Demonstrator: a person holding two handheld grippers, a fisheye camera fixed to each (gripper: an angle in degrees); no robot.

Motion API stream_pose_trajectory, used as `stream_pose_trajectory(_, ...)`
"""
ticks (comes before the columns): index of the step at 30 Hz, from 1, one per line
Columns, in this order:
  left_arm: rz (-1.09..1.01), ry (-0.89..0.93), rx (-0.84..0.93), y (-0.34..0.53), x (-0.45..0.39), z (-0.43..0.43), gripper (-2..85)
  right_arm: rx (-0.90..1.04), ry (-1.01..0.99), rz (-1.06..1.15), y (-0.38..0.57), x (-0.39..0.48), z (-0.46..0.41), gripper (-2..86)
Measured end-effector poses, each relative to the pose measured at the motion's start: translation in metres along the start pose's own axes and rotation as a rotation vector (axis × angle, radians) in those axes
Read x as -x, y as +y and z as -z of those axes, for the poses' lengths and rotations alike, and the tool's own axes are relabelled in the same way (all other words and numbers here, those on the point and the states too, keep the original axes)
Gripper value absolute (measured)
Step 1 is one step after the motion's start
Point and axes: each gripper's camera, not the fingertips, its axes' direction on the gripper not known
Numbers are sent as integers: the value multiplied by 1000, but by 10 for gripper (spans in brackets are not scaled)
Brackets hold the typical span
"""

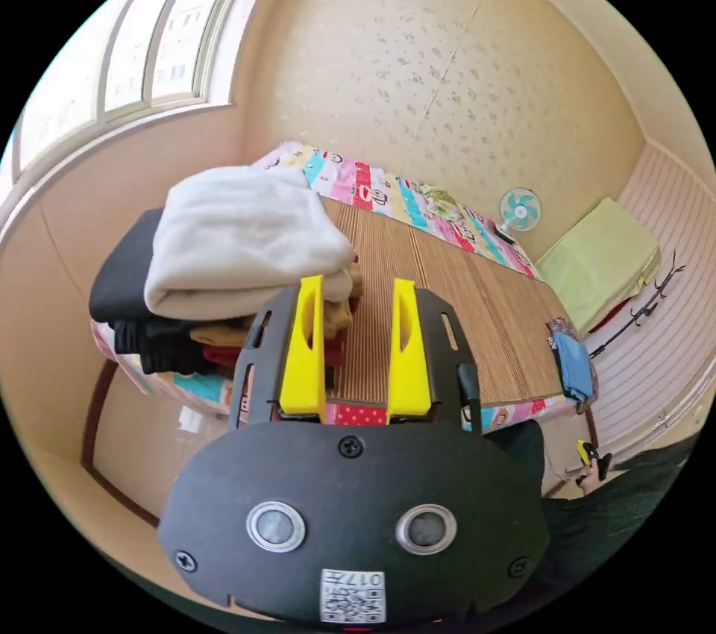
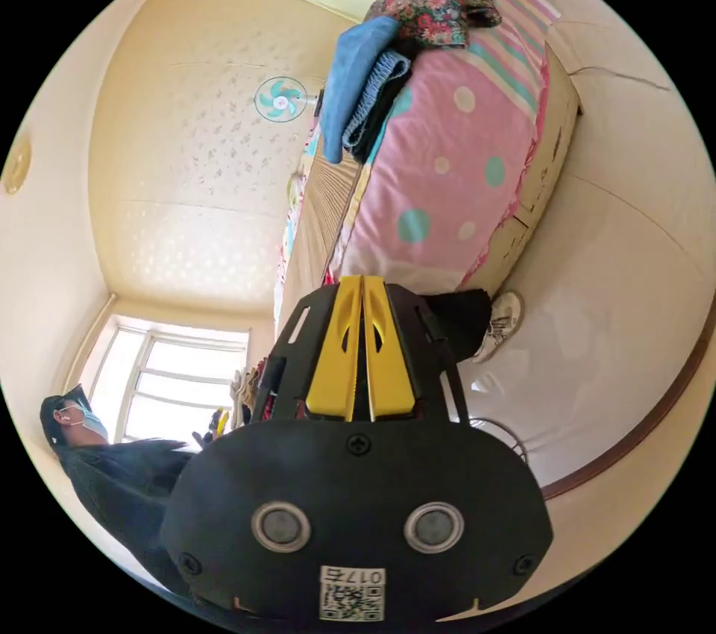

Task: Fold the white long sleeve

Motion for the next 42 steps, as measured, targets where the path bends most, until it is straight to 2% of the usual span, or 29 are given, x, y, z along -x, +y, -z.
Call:
stream_pose_trajectory(1, 12, -73, -59, -20, 4, 3, 141, 37, 13, 54, -13, 26, -4, 3)
stream_pose_trajectory(3, 30, -102, -108, -45, 9, -9, 144, 87, 63, 123, -28, 64, -13, 2)
stream_pose_trajectory(6, 74, -91, 105, -75, 17, -93, 128, 134, 131, 212, -35, 114, -33, 2)
stream_pose_trajectory(7, 105, -166, 145, -71, 17, -126, 109, 161, 132, 244, -33, 128, -43, 2)
stream_pose_trajectory(8, 97, -259, 41, -55, 6, -135, 84, 184, 133, 264, -30, 135, -49, 2)
stream_pose_trajectory(10, 179, -228, -59, -34, -9, -135, 53, 323, 193, 344, -11, 154, -68, 2)
stream_pose_trajectory(12, 351, -113, -82, -25, -15, -124, 38, 403, 258, 387, 12, 162, -71, 2)
stream_pose_trajectory(13, 397, 31, -138, -22, -25, -113, 33, 418, 278, 413, 29, 166, -64, 2)
stream_pose_trajectory(15, 394, 196, -222, -26, -51, -93, 28, 377, 264, 422, 49, 168, -43, 2)
stream_pose_trajectory(17, 293, 404, -252, -49, -113, -63, 24, 293, 177, 427, 63, 169, -15, 2)
stream_pose_trajectory(18, 250, 445, -251, -56, -133, -54, 23, 228, 97, 462, 72, 173, 3, 2)
stream_pose_trajectory(20, 6, 610, -306, -80, -216, -1, 21, 132, 34, 514, 83, 182, 22, 2)
stream_pose_trajectory(21, -46, 662, -332, -83, -233, 14, 20, 107, 35, 538, 89, 188, 26, 2)
stream_pose_trajectory(23, -179, 805, -366, -93, -280, 61, 21, 132, 84, 564, 93, 197, 20, 3)
stream_pose_trajectory(27, -226, 914, -394, -69, -294, 81, 17, 273, 175, 578, 102, 198, -21, 3)
stream_pose_trajectory(30, -198, 852, -275, -17, -268, 47, 7, 316, 129, 528, 109, 177, -43, 3)
stream_pose_trajectory(33, -105, 704, -58, 62, -225, -18, -5, 347, 60, 476, 120, 152, -61, 3)
stream_pose_trajectory(35, 12, 626, 189, 139, -190, -75, -5, 379, 62, 448, 124, 138, -76, 4)
stream_pose_trajectory(38, 69, 534, 434, 221, -175, -120, 12, 448, 76, 441, 122, 130, -112, 6)
stream_pose_trajectory(42, -3, 618, 482, 243, -210, -135, 94, 577, 34, 512, 115, 146, -191, 10)
